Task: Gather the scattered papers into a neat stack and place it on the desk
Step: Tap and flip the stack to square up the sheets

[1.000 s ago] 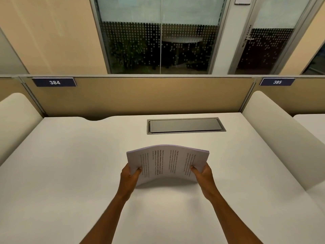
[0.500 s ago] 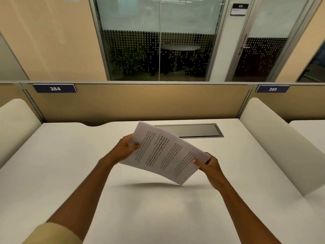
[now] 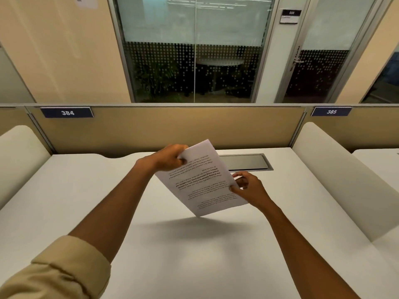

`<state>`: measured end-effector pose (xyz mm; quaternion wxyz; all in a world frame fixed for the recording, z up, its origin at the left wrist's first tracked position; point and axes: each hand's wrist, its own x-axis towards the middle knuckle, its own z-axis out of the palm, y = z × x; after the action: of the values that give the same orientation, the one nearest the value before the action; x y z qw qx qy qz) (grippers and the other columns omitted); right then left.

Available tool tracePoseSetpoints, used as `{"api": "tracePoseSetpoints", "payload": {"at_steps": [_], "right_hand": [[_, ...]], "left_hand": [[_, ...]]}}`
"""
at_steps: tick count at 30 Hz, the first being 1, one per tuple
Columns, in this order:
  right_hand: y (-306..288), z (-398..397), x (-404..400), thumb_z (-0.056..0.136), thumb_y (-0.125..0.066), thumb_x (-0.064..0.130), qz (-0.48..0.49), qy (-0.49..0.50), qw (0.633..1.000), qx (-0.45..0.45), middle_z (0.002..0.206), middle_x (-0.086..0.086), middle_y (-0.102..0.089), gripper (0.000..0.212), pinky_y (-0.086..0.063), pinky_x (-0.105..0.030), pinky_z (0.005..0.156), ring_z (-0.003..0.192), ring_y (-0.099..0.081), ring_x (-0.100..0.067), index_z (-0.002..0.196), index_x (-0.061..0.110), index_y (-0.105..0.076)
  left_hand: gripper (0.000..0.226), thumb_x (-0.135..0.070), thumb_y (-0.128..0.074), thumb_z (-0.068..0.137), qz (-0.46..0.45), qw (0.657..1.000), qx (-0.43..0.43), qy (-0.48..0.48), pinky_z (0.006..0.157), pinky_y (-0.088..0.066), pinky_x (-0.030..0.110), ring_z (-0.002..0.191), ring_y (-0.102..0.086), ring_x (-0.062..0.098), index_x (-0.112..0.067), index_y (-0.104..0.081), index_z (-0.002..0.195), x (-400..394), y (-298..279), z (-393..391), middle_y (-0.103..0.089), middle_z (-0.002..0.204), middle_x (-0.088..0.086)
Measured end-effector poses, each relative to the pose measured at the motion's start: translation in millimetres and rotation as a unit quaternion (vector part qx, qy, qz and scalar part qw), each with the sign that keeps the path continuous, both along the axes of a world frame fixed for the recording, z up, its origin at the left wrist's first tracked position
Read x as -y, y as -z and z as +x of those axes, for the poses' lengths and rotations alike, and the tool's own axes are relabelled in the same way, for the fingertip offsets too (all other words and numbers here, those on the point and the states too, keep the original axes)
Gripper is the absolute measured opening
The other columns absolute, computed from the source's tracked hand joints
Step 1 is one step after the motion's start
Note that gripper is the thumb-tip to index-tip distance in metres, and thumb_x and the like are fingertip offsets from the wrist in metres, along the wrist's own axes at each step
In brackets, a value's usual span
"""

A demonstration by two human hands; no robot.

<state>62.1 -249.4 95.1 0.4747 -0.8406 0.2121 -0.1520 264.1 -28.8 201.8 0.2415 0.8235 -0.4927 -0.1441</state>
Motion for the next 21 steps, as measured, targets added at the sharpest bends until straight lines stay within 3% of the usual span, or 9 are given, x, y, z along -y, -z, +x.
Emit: {"api": "tracePoseSetpoints", "payload": {"at_steps": [4,9,12,15,17,21], "right_hand": [[-17,13,-20,0.085,-0.070,0.032,0.015,-0.015,0.999,0.047,0.107,0.007,-0.065,0.042,-0.054,-0.016,0.067,0.093,-0.066,-0.015,0.122,0.028,-0.052],[-19,19,-36,0.092,-0.062,0.028,0.026,0.025,0.996,0.077,0.105,0.001,-0.067,0.024,-0.056,-0.023,0.070,0.087,-0.066,-0.016,0.113,0.019,-0.059],[-15,15,-36,0.092,-0.061,0.027,0.047,0.047,0.994,0.089,0.106,-0.002,-0.068,0.026,-0.057,-0.024,0.070,0.089,-0.067,-0.021,0.115,0.015,-0.060],[-11,8,-31,0.092,-0.061,0.028,0.083,0.059,0.990,0.094,0.108,-0.005,-0.069,0.027,-0.061,-0.037,0.075,0.092,-0.069,-0.025,0.117,0.016,-0.059],[-9,1,-27,0.092,-0.061,0.027,0.105,0.065,0.988,0.096,0.109,-0.004,-0.069,0.027,-0.061,-0.036,0.074,0.092,-0.069,-0.025,0.117,0.017,-0.060],[-7,-10,-25,0.093,-0.061,0.024,0.156,0.072,0.979,0.111,0.107,-0.001,-0.071,0.024,-0.059,-0.025,0.063,0.088,-0.071,-0.022,0.116,0.019,-0.060]], "left_hand": [[0.016,-0.009,-0.055,0.088,0.031,0.999,0.026,0.017,0.083,-0.055,0.047,0.097,-0.063,0.029,-0.008,-0.059,0.103,14,-6,-11,-0.067,0.106,0.011],[0.015,-0.012,-0.056,0.087,0.033,0.998,0.052,0.016,0.080,-0.055,0.044,0.094,-0.062,0.027,-0.011,-0.060,0.101,26,-9,-22,-0.067,0.105,0.010],[0.012,-0.029,-0.063,0.084,-0.005,0.997,0.074,-0.033,0.072,-0.056,0.047,0.086,-0.062,0.026,-0.020,-0.056,0.088,23,-6,-21,-0.065,0.094,0.004],[0.032,-0.044,-0.073,0.075,-0.071,0.987,0.087,-0.112,0.063,-0.054,0.043,0.078,-0.062,0.025,-0.021,-0.051,0.080,9,7,-16,-0.064,0.085,0.001],[0.042,-0.044,-0.081,0.068,-0.129,0.977,0.031,-0.164,0.061,-0.054,0.041,0.073,-0.062,0.023,-0.018,-0.052,0.084,-3,21,-12,-0.066,0.084,0.004],[0.053,-0.019,-0.084,0.071,-0.229,0.914,-0.268,-0.198,0.075,-0.055,0.041,0.080,-0.069,0.022,-0.009,-0.053,0.113,-25,50,-16,-0.072,0.086,0.018]]}}
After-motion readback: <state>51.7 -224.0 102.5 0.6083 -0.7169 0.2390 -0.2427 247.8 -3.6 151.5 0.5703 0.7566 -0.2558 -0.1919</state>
